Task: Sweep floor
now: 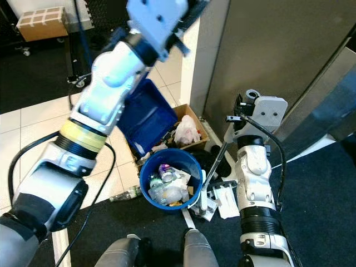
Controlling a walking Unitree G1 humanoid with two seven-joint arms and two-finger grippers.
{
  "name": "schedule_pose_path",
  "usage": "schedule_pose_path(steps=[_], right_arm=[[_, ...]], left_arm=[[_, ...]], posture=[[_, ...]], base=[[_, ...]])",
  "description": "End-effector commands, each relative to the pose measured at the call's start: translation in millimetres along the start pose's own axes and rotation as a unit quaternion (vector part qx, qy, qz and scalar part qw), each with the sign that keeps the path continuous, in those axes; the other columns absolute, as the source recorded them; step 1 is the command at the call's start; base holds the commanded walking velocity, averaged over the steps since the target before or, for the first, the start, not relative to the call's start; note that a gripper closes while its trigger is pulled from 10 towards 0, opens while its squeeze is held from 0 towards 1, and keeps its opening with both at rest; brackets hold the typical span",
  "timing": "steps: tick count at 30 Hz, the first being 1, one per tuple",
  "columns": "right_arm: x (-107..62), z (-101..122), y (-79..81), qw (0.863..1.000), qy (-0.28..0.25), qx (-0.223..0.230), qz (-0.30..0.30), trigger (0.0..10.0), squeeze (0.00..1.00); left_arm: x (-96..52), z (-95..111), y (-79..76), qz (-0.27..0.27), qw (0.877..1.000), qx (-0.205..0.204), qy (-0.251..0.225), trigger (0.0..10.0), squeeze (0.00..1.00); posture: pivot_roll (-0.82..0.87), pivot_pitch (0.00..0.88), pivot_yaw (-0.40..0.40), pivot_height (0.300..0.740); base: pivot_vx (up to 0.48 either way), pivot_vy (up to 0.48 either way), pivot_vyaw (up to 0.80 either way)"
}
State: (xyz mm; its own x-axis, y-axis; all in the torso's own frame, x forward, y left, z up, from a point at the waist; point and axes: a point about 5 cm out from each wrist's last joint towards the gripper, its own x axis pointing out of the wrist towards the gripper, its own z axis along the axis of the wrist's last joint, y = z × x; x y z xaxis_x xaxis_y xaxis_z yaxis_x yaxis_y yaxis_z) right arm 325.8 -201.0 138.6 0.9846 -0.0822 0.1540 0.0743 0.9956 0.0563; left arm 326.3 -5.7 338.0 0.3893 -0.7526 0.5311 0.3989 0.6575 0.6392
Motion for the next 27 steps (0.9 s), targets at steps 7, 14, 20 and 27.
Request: schedule_pose_path(steps=[7,14,20,27], right_arm=[[2.2,8.3,1.1,1.0,-0.025,0.004,-0.001,10.0,0.0],[2.1,8.5,1.6,1.0,-0.026,0.005,-0.002,10.0,0.0],[0.1,7.3,-1.3,1.0,-0.025,0.005,-0.007,10.0,0.0],[2.7,6.4,2.4,1.0,-0.022,0.007,-0.001,10.0,0.0]], left_arm=[[18.4,41.6,-21.9,-0.062,0.992,0.004,-0.105,10.0,0.0],[19.2,45.6,-27.1,-0.067,0.991,-0.004,-0.116,10.0,0.0],[11.7,30.9,13.6,0.078,0.993,-0.06,-0.065,10.0,0.0],[-24.8,7.9,65.7,0.232,0.964,-0.133,0.0,10.0,0.0]], posture=[[-0.1,0.091,0.049,0.74],[-0.11,0.086,0.057,0.74],[-0.1,0.092,0.054,0.74],[-0.08,0.096,0.037,0.74]], base=[[0.0,0.0,0.0],[0.0,0.0,0.0],[0.0,0.0,0.0],[0.0,0.0,0.0]])
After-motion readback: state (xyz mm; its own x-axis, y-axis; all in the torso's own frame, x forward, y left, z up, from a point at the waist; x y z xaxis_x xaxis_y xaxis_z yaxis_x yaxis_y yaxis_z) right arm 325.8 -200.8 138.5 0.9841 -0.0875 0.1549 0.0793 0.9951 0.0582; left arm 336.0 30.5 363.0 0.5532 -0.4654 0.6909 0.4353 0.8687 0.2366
